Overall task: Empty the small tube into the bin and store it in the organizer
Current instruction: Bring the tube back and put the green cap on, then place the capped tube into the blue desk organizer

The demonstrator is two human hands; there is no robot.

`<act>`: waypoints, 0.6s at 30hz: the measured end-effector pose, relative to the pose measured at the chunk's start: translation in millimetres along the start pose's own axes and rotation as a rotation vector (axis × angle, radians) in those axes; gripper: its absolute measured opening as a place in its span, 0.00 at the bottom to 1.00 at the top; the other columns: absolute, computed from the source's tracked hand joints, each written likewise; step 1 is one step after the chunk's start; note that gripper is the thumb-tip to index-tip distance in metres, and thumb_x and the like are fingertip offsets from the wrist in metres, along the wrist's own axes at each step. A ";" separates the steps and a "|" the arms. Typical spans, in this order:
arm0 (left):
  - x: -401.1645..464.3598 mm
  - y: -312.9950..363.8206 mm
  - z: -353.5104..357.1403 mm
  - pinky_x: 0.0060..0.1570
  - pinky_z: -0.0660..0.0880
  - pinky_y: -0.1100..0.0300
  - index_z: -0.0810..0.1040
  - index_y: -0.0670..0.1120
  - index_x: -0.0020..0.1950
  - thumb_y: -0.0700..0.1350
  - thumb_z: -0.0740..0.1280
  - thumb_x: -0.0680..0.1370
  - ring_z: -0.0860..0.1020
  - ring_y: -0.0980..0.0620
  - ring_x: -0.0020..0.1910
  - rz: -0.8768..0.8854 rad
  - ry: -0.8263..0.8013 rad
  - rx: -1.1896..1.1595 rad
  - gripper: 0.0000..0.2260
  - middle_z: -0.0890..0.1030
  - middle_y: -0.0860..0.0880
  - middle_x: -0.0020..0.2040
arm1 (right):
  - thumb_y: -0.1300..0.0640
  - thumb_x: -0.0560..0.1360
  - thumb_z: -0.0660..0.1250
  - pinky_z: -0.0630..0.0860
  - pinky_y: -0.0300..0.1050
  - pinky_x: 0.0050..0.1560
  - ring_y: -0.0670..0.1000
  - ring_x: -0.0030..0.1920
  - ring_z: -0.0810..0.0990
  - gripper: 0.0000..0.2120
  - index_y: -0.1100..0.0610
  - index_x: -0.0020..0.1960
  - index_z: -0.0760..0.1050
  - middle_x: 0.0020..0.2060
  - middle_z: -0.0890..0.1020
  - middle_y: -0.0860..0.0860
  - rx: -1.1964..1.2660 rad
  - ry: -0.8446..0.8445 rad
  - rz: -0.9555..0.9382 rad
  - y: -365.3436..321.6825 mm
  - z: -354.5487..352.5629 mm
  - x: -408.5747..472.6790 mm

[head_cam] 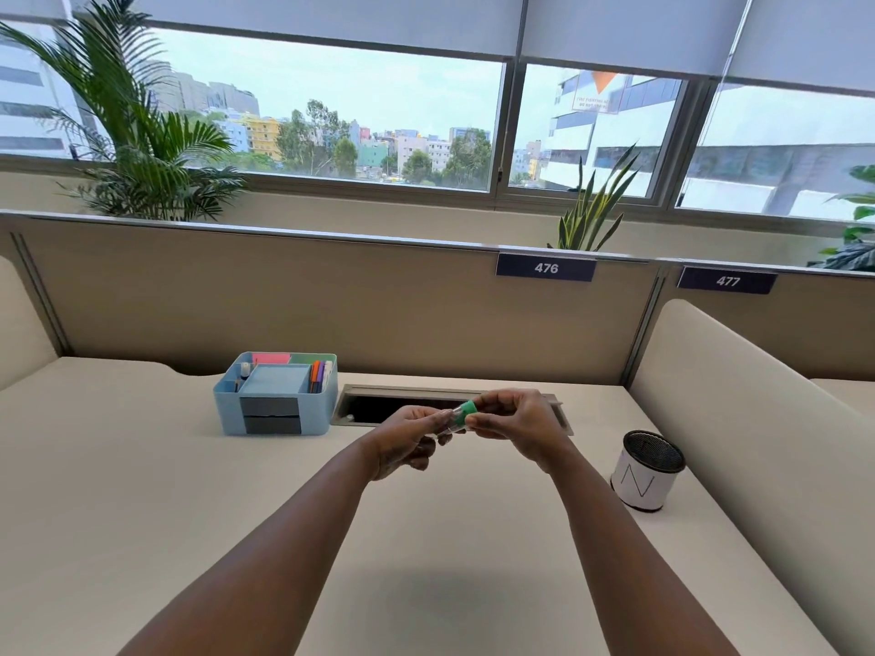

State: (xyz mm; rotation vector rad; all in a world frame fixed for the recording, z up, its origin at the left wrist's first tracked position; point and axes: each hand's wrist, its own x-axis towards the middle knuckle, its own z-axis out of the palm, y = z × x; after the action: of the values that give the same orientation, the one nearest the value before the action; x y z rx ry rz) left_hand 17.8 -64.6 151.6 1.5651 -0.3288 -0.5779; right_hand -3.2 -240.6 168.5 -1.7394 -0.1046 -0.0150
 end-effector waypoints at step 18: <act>-15.5 -79.1 -79.9 0.61 0.72 0.51 0.65 0.43 0.70 0.43 0.63 0.77 0.72 0.43 0.65 -0.049 0.800 0.631 0.22 0.73 0.40 0.67 | 0.67 0.64 0.75 0.80 0.34 0.34 0.51 0.36 0.80 0.11 0.55 0.41 0.78 0.40 0.82 0.59 -0.148 0.069 0.030 36.4 44.6 24.8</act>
State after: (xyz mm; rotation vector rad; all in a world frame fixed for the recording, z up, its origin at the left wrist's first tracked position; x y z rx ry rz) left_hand 37.7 17.7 75.9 2.2692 0.1632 0.1771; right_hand 22.2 -201.2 126.9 -1.8859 -0.0272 -0.0628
